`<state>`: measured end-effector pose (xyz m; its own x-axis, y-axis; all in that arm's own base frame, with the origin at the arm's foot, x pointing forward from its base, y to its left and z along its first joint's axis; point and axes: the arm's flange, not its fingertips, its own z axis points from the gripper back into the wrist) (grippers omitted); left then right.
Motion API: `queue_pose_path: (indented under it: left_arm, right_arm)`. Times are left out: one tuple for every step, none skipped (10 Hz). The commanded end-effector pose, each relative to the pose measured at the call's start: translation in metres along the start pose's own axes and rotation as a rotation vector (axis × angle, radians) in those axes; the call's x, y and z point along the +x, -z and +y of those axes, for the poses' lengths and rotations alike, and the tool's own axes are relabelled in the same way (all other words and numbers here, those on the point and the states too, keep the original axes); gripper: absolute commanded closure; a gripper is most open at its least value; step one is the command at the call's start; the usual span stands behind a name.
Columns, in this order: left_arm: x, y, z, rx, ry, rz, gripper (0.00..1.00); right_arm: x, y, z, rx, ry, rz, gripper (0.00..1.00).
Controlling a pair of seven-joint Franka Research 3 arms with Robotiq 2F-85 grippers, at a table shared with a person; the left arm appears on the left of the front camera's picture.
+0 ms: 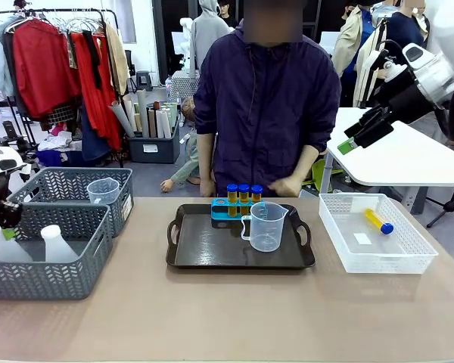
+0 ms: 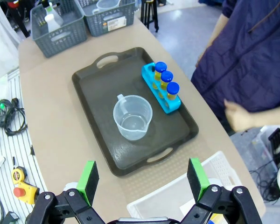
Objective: Prepare the laboratory tools.
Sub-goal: Pick up one Small flask and place it on the Handle tray.
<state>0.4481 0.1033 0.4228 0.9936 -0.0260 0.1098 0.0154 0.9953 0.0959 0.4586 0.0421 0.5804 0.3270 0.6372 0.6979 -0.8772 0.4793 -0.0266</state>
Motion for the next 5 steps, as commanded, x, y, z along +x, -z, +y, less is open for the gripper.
queue_pose_path:
  left_arm:
    - [-0.002, -0.007, 0.001, 0.005, -0.020, -0.004, 1.00]
    - [0.002, -0.018, 0.005, -0.001, -0.029, -0.013, 1.00]
    - [0.007, -0.033, 0.010, -0.022, -0.040, 0.017, 1.00]
    - [0.012, -0.051, 0.013, -0.025, -0.060, 0.015, 1.00]
    - [0.019, -0.070, 0.017, -0.026, -0.069, 0.017, 1.00]
  right_arm:
    - [0.001, 0.000, 0.000, 0.007, -0.002, -0.017, 0.00]
    - [0.001, 0.000, 0.000, 0.007, -0.002, -0.017, 0.00]
    - [0.001, 0.000, 0.000, 0.007, -0.002, -0.017, 0.00]
    - [0.001, 0.000, 0.000, 0.007, -0.002, -0.017, 0.00]
    - [0.001, 0.000, 0.000, 0.007, -0.002, -0.017, 0.00]
